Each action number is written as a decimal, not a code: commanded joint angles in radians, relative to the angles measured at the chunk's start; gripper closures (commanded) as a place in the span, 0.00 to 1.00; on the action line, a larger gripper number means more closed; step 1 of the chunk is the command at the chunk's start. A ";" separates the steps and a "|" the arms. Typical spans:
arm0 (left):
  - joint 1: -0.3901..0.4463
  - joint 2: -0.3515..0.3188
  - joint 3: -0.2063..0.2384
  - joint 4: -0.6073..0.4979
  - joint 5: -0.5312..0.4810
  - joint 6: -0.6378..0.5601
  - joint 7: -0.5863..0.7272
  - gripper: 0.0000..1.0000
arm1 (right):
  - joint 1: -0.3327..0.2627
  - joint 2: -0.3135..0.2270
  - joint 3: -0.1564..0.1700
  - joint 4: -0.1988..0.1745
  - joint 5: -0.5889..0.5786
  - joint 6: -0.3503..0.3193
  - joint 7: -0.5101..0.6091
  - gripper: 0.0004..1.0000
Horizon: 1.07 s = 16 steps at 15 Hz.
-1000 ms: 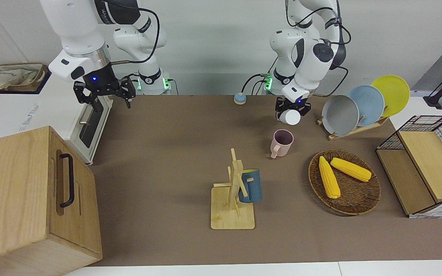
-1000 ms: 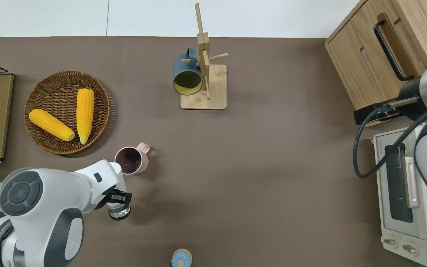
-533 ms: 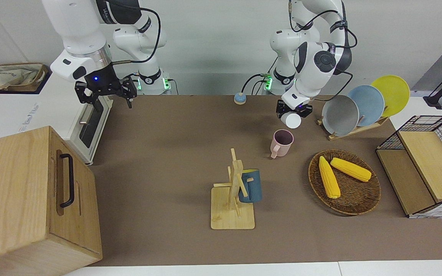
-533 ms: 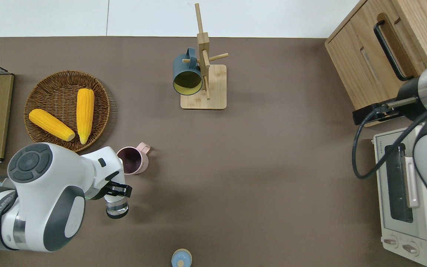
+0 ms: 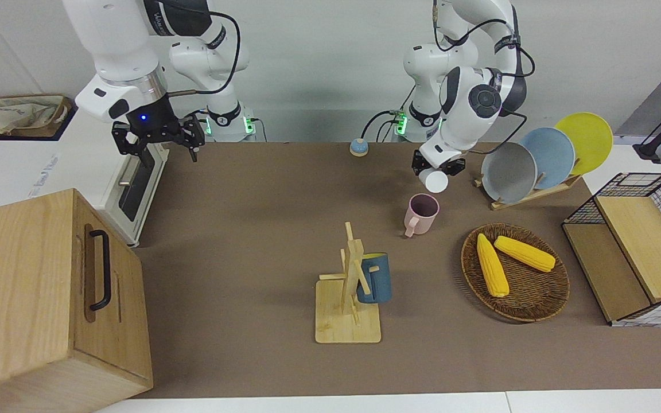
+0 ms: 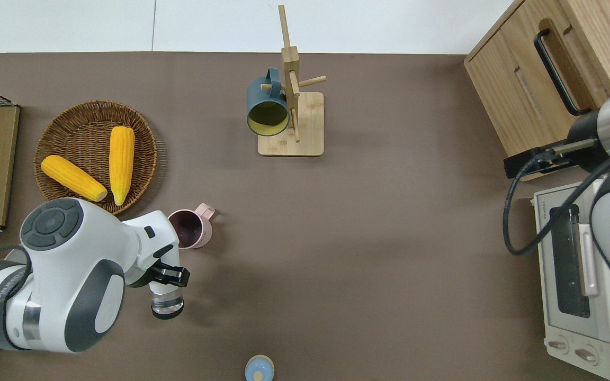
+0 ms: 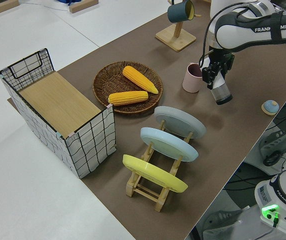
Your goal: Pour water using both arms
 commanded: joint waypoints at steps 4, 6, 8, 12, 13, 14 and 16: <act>-0.003 0.048 0.002 0.119 0.029 -0.139 -0.021 1.00 | -0.006 -0.010 0.003 -0.001 0.016 -0.012 -0.008 0.01; -0.005 0.094 0.002 0.171 0.045 -0.186 -0.022 1.00 | -0.006 -0.010 0.001 -0.001 0.016 -0.012 -0.008 0.01; -0.009 0.103 0.002 0.173 0.068 -0.194 -0.032 1.00 | -0.006 -0.010 0.003 -0.001 0.016 -0.012 -0.008 0.01; -0.015 0.114 0.002 0.174 0.073 -0.196 -0.042 1.00 | -0.006 -0.010 0.001 -0.001 0.016 -0.014 -0.008 0.01; -0.014 0.114 0.002 0.174 0.073 -0.199 -0.042 1.00 | -0.006 -0.010 0.001 -0.001 0.016 -0.012 -0.008 0.01; -0.014 0.114 0.002 0.174 0.075 -0.205 -0.041 1.00 | -0.006 -0.010 0.003 -0.001 0.016 -0.012 -0.008 0.01; -0.015 0.114 0.002 0.174 0.075 -0.207 -0.042 1.00 | -0.006 -0.010 0.003 -0.001 0.016 -0.012 -0.008 0.01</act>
